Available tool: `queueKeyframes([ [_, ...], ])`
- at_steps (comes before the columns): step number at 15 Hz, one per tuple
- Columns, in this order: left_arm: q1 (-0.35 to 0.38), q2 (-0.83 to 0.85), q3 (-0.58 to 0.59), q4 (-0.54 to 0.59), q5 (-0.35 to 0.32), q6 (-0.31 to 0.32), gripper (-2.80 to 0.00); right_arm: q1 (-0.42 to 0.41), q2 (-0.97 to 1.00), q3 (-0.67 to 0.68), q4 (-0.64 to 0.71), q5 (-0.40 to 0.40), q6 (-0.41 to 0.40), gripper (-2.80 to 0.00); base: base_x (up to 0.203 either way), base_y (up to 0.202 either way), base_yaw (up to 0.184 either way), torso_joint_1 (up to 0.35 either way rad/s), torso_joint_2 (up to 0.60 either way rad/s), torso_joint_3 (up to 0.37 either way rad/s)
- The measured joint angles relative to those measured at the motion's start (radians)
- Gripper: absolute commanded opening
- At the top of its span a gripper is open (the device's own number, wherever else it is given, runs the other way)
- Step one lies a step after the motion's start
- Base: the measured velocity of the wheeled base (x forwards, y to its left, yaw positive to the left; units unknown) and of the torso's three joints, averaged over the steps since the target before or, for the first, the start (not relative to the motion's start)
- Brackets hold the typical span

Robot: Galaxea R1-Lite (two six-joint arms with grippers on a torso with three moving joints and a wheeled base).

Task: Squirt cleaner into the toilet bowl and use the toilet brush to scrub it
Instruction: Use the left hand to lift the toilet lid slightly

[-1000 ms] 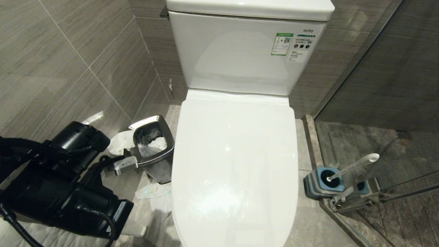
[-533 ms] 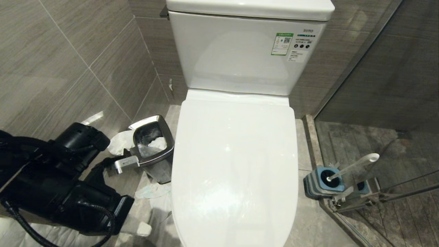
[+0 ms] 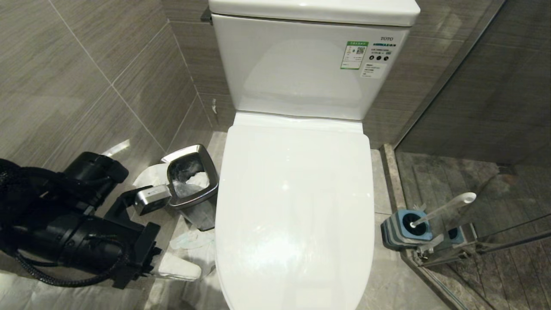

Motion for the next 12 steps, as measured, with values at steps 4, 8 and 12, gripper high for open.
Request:
queueKeyframes([
  [4,0.072,0.028,0.01,-0.07,-0.115,0.006,-2.8,0.0,0.0,0.0,0.0,0.0,0.0,-2.8,0.0,0.0,0.0,0.0,0.0,0.0],
  [8,0.143,0.066,0.081,-0.234,-0.159,0.09,-2.8,0.0,0.0,0.0,0.0,0.0,0.0,-2.8,0.0,0.0,0.0,0.0,0.0,0.0],
  [12,0.218,0.104,0.119,-0.306,-0.164,0.126,-2.8,0.0,0.0,0.0,0.0,0.0,0.0,-2.8,0.0,0.0,0.0,0.0,0.0,0.0],
])
